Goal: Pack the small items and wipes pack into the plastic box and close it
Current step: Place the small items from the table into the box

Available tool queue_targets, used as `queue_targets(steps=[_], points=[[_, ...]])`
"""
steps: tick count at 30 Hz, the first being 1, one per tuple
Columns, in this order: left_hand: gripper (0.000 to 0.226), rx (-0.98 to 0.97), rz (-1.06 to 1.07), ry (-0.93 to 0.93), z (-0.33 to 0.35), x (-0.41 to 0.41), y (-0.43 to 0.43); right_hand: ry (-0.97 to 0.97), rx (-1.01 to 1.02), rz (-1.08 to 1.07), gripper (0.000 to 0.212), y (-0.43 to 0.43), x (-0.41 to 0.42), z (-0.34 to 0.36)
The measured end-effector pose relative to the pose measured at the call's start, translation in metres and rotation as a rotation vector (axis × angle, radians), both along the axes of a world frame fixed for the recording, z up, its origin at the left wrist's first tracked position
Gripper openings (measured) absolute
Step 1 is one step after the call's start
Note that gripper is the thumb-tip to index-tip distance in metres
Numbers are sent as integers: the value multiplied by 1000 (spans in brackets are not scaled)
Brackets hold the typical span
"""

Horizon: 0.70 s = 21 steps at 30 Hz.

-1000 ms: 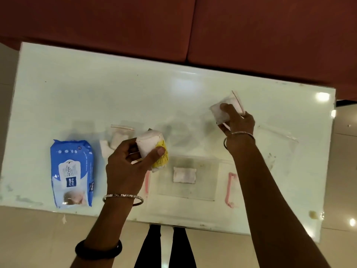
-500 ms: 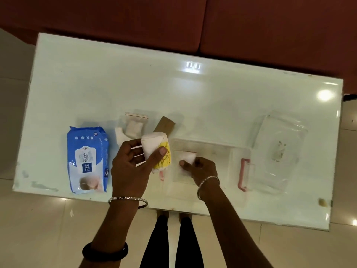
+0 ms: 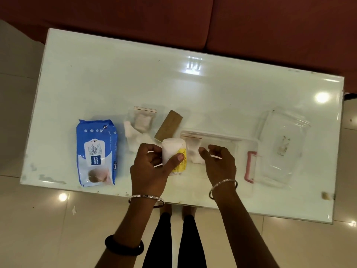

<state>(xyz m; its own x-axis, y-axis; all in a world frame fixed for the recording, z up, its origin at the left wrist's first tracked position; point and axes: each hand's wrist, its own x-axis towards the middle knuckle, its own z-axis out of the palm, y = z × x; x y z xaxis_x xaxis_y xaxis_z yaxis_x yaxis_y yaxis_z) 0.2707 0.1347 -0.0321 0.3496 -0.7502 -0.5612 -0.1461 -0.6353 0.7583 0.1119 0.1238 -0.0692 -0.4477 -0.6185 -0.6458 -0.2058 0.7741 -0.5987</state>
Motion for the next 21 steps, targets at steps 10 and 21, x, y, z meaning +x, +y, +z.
queue_targets(steps=[10, 21], points=[[22, 19, -248, 41, -6, -27, 6, -596, -83, 47, 58, 35, -12, 33], [17, -96, -257, -317, -22, -8, 11, -18, 99, -111, 60, 5, -30, -29]])
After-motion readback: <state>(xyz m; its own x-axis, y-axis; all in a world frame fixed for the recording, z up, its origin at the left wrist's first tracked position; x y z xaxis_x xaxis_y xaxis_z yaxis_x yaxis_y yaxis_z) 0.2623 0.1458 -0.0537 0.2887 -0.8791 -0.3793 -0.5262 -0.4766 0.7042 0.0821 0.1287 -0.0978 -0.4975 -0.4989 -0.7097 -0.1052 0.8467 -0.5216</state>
